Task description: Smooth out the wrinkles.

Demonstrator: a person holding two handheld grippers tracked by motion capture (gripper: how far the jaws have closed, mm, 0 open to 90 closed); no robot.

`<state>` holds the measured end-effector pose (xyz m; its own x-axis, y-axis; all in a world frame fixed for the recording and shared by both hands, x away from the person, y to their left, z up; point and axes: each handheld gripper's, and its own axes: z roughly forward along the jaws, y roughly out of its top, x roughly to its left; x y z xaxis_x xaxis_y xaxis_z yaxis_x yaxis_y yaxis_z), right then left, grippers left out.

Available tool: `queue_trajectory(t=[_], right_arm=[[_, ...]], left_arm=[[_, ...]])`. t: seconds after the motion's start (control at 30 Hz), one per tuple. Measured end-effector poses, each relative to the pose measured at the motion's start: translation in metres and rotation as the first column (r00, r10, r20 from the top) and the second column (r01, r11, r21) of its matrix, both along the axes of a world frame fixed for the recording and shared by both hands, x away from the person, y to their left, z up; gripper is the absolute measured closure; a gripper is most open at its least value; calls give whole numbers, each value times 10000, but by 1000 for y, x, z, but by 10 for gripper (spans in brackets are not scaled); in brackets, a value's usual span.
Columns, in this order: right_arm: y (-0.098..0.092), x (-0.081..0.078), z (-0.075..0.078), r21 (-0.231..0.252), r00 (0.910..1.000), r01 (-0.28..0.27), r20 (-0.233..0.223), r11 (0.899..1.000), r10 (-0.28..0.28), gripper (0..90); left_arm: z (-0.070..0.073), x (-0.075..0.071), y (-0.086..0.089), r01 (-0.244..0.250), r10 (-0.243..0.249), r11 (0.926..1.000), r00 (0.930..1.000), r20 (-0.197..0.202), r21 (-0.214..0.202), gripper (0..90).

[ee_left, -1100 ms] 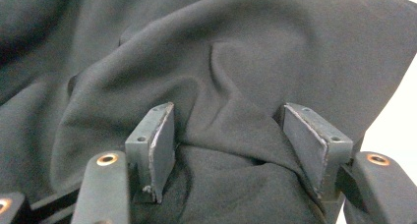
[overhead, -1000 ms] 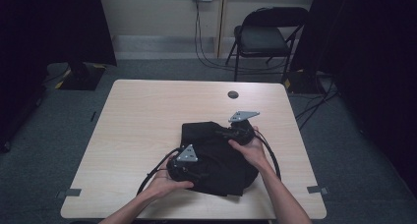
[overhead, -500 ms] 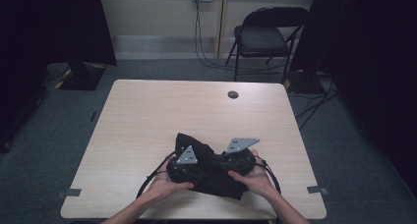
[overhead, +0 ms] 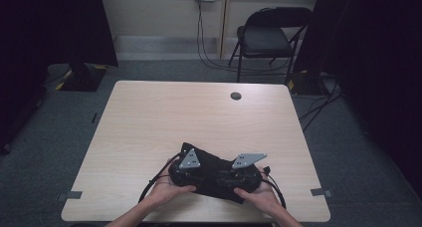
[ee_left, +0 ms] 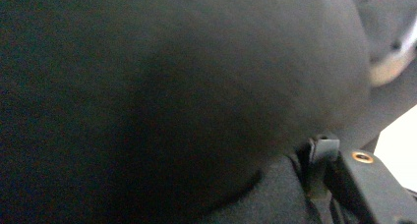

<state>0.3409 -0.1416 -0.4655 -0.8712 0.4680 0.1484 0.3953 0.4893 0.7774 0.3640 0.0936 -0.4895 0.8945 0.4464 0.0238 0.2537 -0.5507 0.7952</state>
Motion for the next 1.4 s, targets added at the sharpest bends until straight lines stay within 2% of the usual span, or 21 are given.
queue_trajectory(t=[0.13, 0.2, 0.33, 0.43, 0.5, 0.53, 0.57, 0.63, 0.7, 0.73, 0.8, 0.87, 0.9, 0.93, 1.07, 1.1, 1.13, 1.2, 1.27, 1.33, 1.4], right_arm=[[4, -1, -5, -390, 9994, 27, 336, 9992, -14, 734], [7, 0, -7, -766, 9964, 151, 842, 9970, -86, 766], [4, 6, -11, -712, 9954, 184, 956, 9973, -116, 790], [3, 10, -13, -634, 9955, 188, 936, 9978, -128, 794], [3, 10, -14, -622, 9957, 170, 914, 9979, -112, 794], [3, 10, -14, -620, 9958, 174, 912, 9979, -117, 793], [4, 10, -13, -652, 9957, 156, 926, 9977, -96, 793], [3, 11, -13, -570, 9970, 204, 758, 9982, -160, 791], [4, 11, -13, -504, 9974, 274, 676, 9984, -239, 783], [4, 10, -13, -489, 9973, 238, 701, 9985, -203, 778], [4, 10, -13, -465, 9974, 255, 683, 9986, -223, 761], [4, 9, -11, -270, 9984, 203, 530, 9994, -189, 680], [5, 7, -10, -222, 9986, 212, 481, 9995, -201, 677], [5, 5, -10, -358, 9976, 174, 670, 9992, -150, 670], [7, 0, -8, -405, 9964, 193, 834, 9990, -158, 639], [6, -1, -7, -344, 9963, 242, 837, 9991, -213, 627], [6, -3, -5, -275, 9963, 262, 830, 9993, -238, 606], [5, -7, -3, -146, 9972, 351, 670, 9993, -340, 579], [3, -11, 4, -148, 9981, 398, 470, 9991, -391, 561], [-5, -14, 18, 347, 9981, 588, 190, 9977, -595, 573], [-13, -14, 34, 705, 9930, 1083, 407, 9916, -1113, 563]], left_arm=[[-3, 4, 1, -38, 41, 9998, 9999, 127, -216, 462], [-3, 8, 6, -18, 22, 9990, 10000, 89, -447, 463], [6, 5, 16, -379, 365, 9975, 9990, -257, -593, 464], [18, -5, 26, -404, 393, 9974, 9990, -200, -599, 493], [29, -13, 33, -439, 397, 9956, 9979, -521, -832, 505], [29, -13, 33, -439, 397, 9956, 9979, -521, -832, 497], [46, -29, 37, -115, 18, 9901, 9976, -689, -1402, 495], [58, -45, 37, 364, -395, 9882, 9990, -184, -1487, 504], [62, -49, 35, 518, -567, 9809, 9982, -208, -1873, 505], [64, -48, 32, 581, -638, 9806, 9977, -249, -1870, 505], [68, -42, 27, 721, -789, 9743, 9966, -237, -2132, 506], [72, -31, 23, 522, -592, 9705, 9980, -229, -2354, 505], [73, -23, 21, 397, -481, 9684, 9984, -283, -2461, 506], [73, -15, 20, 192, -289, 9675, 9990, -350, -2521, 506], [70, 16, 18, -745, 592, 9747, 9952, -780, -2106, 577], [64, 22, 18, -976, 843, 9808, 9929, -842, -1686, 576], [51, 26, 19, -1334, 1216, 9852, 9865, -1094, -1075, 577], [46, 25, 21, -1284, 1143, 9857, 9853, -1270, -1091, 580], [38, 17, 22, -707, 671, 9970, 9925, -1022, -315, 573], [35, 11, 25, -463, 433, 9986, 9931, -1091, -251, 532], [34, 7, 27, -303, 269, 9991, 9938, -1083, -305, 474]])
